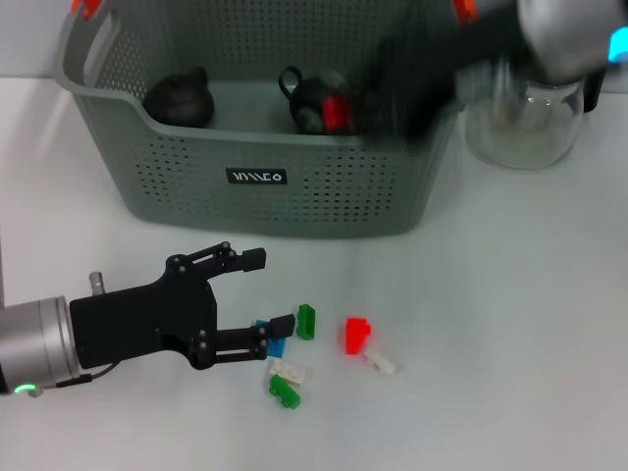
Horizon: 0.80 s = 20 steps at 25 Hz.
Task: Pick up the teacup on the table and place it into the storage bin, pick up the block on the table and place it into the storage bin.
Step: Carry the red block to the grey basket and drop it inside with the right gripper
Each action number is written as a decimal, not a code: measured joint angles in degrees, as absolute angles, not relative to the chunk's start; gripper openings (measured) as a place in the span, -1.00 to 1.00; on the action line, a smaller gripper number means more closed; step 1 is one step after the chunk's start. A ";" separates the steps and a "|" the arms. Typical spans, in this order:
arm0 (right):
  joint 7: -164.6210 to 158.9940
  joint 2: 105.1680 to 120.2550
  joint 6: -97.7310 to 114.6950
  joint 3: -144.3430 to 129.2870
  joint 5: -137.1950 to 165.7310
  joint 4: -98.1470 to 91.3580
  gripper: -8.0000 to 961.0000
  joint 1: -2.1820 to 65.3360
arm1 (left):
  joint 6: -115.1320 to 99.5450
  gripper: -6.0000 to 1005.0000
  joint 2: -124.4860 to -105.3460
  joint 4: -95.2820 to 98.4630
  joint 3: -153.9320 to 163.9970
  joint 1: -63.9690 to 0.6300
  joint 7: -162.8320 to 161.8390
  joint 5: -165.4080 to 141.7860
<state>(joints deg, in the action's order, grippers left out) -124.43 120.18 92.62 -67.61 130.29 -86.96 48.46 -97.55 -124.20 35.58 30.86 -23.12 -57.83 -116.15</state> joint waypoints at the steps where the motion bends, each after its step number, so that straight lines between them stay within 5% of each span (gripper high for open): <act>1: -125.48 120.16 91.04 -65.75 129.83 -87.18 -0.45 49.41 | -97.56 0.71 -124.19 35.62 30.83 -23.18 -57.83 -116.14; 5: -128.33 119.31 82.31 -58.93 130.09 -82.35 -0.45 54.11 | -97.43 0.71 -124.19 35.64 30.76 -23.37 -57.85 -116.08; 12: -128.31 115.18 74.88 -56.71 130.82 -65.07 -0.45 60.15 | -97.47 0.71 -124.19 35.74 30.48 -23.51 -58.13 -115.93; 20: -127.04 115.76 72.78 -57.67 134.63 -64.90 -0.10 59.46 | -97.41 0.71 -124.19 35.76 30.32 -23.48 -58.16 -115.92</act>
